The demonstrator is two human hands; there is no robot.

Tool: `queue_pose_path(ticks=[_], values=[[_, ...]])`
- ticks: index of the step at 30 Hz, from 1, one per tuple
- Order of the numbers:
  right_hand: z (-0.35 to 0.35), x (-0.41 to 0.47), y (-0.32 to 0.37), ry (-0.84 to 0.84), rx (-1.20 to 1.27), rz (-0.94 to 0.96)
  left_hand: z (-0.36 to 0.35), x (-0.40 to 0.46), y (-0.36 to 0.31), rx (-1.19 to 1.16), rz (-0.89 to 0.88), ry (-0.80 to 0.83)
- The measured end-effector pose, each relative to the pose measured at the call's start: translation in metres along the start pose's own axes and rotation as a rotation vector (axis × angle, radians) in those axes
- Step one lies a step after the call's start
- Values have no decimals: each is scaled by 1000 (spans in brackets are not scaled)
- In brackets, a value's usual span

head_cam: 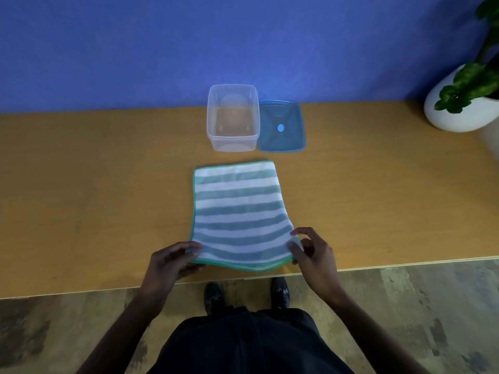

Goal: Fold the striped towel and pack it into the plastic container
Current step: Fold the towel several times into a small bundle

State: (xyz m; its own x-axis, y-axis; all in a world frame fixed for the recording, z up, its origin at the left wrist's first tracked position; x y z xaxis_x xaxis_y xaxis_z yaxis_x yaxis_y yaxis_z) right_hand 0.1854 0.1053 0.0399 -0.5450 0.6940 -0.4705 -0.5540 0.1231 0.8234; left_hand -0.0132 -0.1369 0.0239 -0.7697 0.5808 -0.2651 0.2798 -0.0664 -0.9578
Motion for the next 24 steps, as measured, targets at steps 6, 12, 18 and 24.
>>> queue_pose_path(ticks=[6, 12, 18, 24], values=[[11, 9, 24, 142, 168, 64, 7, 15, -29, -103, -50, 131], [15, 51, 46, 30, -44, 134, 2, 51, -43, 346, -214, 14], [13, 109, 66, -93, -131, 169, 2, 111, -50, 569, -367, -61], [-1, 167, 75, -135, -243, 112, -2, 175, -44, 582, -238, -161]])
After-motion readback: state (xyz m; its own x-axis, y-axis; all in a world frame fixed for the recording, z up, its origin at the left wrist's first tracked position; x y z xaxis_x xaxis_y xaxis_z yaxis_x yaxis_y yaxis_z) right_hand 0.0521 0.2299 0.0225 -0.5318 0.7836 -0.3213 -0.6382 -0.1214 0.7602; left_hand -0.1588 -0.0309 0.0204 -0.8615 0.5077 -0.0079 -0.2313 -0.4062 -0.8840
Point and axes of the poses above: each hand's wrist, its own x-axis towards the middle knuckle, its own z-axis out of the back of the hand, y = z × x, the point moved 2 cm from there along x, towards the middle knuckle, and after that the axes turned 14 degrees about -z, right-handed, at the moved point
